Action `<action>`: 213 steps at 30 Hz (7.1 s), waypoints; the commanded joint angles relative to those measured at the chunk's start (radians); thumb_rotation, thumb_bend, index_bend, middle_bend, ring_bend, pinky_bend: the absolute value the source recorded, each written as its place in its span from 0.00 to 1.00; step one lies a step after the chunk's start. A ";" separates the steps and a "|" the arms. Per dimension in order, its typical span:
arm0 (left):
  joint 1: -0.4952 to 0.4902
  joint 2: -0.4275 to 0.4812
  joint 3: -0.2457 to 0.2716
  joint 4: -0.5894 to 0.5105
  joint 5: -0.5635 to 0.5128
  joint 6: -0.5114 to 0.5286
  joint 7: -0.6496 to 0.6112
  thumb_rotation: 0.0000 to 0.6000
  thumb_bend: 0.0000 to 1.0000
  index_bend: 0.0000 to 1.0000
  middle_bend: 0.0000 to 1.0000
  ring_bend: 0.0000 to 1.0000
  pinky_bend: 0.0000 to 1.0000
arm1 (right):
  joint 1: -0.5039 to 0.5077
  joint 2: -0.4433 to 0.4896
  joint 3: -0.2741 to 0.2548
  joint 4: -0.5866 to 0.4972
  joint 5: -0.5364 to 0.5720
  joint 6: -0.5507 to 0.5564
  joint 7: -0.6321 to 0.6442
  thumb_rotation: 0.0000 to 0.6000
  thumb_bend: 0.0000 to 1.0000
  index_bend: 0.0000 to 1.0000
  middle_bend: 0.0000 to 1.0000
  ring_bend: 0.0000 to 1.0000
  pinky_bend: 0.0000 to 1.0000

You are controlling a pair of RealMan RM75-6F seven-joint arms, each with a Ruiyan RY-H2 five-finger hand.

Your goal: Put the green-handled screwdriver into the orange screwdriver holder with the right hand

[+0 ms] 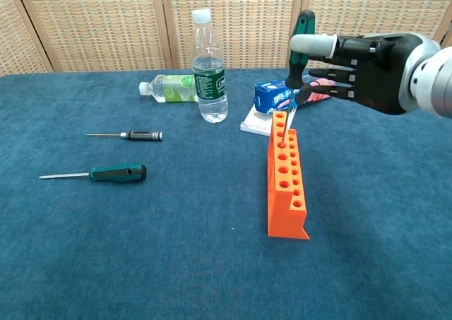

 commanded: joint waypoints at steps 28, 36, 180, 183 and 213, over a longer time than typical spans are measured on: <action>-0.001 -0.003 0.002 0.002 0.002 0.001 0.004 1.00 0.00 0.00 0.00 0.00 0.00 | -0.079 -0.088 -0.083 0.204 -0.173 -0.153 0.210 1.00 0.22 0.65 0.03 0.00 0.00; -0.001 -0.004 0.002 0.001 0.001 -0.001 0.007 1.00 0.00 0.00 0.00 0.00 0.00 | -0.089 -0.092 -0.087 0.217 -0.209 -0.165 0.230 1.00 0.22 0.65 0.03 0.00 0.00; 0.002 -0.003 0.000 0.001 0.008 0.015 -0.001 1.00 0.00 0.00 0.00 0.00 0.00 | -0.136 0.028 -0.223 0.054 -0.557 -0.040 0.361 1.00 0.22 0.41 0.02 0.00 0.00; 0.002 -0.003 -0.001 0.001 0.007 0.014 -0.003 1.00 0.00 0.00 0.00 0.00 0.00 | -0.144 0.055 -0.214 0.059 -0.576 -0.020 0.358 1.00 0.22 0.41 0.02 0.00 0.00; 0.006 0.002 -0.002 -0.005 0.008 0.023 0.005 1.00 0.00 0.00 0.00 0.00 0.00 | -0.331 0.112 -0.426 0.598 -0.931 0.470 -0.333 1.00 0.22 0.20 0.00 0.00 0.00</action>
